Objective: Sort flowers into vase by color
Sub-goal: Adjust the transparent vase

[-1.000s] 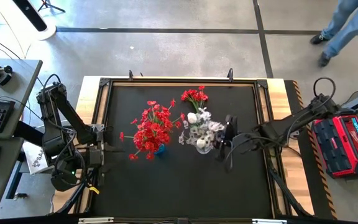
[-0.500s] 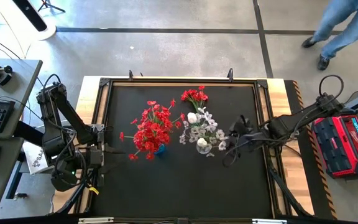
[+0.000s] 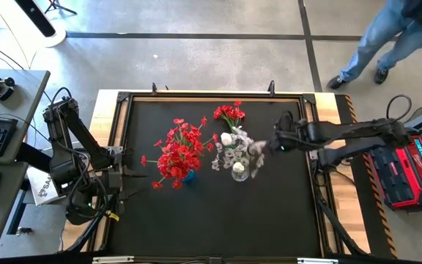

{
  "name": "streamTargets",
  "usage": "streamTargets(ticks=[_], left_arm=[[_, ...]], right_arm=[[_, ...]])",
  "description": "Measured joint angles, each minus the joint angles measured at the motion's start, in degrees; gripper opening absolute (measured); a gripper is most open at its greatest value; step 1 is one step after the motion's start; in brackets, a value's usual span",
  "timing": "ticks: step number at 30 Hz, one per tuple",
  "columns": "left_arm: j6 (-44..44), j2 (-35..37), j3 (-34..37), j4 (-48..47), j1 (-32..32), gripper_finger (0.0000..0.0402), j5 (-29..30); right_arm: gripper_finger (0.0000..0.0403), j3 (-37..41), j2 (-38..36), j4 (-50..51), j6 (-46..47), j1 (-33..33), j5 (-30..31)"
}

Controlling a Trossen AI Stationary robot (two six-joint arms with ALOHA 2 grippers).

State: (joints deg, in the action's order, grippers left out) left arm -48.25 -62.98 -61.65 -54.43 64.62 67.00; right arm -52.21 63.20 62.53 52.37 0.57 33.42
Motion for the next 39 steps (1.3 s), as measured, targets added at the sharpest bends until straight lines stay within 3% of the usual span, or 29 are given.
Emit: streamTargets(ticks=[3,10,18,27,33,39], left_arm=[[0.3,0.0,0.0,0.0,0.0,0.0151,0.0],[0.3,0.0,0.0,0.0,0.0,0.0151,0.0],[-1.2,0.0,0.0,0.3,-0.1,0.0151,1.2],[-1.2,0.0,0.0,0.3,-0.1,0.0151,1.0],[-1.2,0.0,0.0,0.3,-0.1,0.0151,0.9],[-1.2,0.0,0.0,0.3,-0.1,0.0151,0.9]], right_arm=[[0.0251,6.8,0.1,-11.8,-5.5,-7.9,-3.1],[0.0251,23.0,4.1,-53.1,-12.7,-19.8,-12.5],[0.0251,20.8,18.5,-66.3,-17.1,-20.7,-15.2],[0.0251,11.8,31.1,-64.8,-19.8,-20.7,-17.7],[0.0251,5.6,29.7,-50.1,-19.9,-20.3,-16.7],[0.0251,-1.7,25.5,-35.7,-20.0,-15.7,-9.6]])
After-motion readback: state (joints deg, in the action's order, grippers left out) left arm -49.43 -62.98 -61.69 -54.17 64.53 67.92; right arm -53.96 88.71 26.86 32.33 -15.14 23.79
